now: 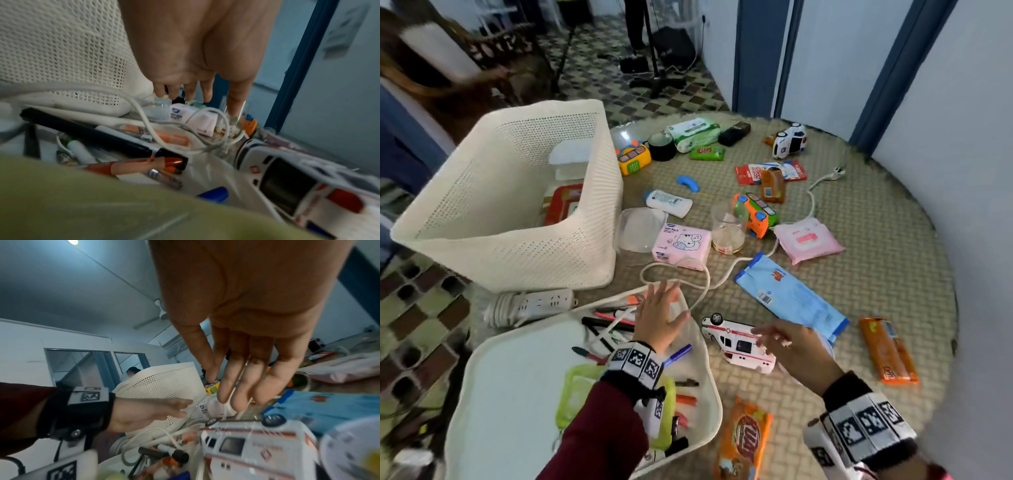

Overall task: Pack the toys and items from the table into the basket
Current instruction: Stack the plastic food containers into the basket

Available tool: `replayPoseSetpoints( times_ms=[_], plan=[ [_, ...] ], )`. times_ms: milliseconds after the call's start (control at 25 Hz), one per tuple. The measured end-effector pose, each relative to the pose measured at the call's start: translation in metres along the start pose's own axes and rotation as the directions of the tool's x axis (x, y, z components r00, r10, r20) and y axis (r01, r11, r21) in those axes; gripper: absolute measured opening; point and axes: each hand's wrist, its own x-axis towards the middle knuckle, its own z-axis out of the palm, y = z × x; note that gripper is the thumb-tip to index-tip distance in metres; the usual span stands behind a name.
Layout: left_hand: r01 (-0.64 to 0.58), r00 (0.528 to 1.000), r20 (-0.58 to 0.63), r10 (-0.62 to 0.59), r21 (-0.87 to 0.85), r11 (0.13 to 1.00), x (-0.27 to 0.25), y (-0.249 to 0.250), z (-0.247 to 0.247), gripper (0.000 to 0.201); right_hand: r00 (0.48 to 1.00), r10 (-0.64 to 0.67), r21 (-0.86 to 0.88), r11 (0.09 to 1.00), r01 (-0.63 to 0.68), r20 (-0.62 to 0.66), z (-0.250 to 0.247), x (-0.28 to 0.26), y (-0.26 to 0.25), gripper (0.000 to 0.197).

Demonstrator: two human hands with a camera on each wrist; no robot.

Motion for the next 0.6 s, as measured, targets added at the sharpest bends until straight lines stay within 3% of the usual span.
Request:
replayPoseSetpoints(
  times_ms=[120, 280, 440, 600],
  plan=[
    [0.120, 0.978, 0.153, -0.140, 0.136, 0.983, 0.032, -0.005, 0.010, 0.086, 0.998, -0.068, -0.017, 0.998, 0.068, 0.002, -0.011, 0.045, -0.013, 0.033],
    [0.183, 0.945, 0.222, -0.240, 0.250, 0.951, 0.042, -0.006, 0.033, 0.109, 1.000, 0.009, 0.032, 0.999, -0.009, -0.022, -0.024, 0.112, -0.010, 0.021],
    [0.185, 0.952, 0.202, -0.229, 0.217, 0.959, 0.049, -0.011, 0.039, 0.119, 0.988, 0.151, 0.133, 0.980, -0.145, -0.040, -0.029, 0.171, -0.004, 0.052],
    [0.127, 0.973, 0.172, -0.153, 0.158, 0.979, 0.051, -0.024, 0.049, 0.098, 0.969, 0.229, 0.265, 0.944, -0.198, -0.091, -0.024, 0.209, 0.001, 0.076]
  ],
)
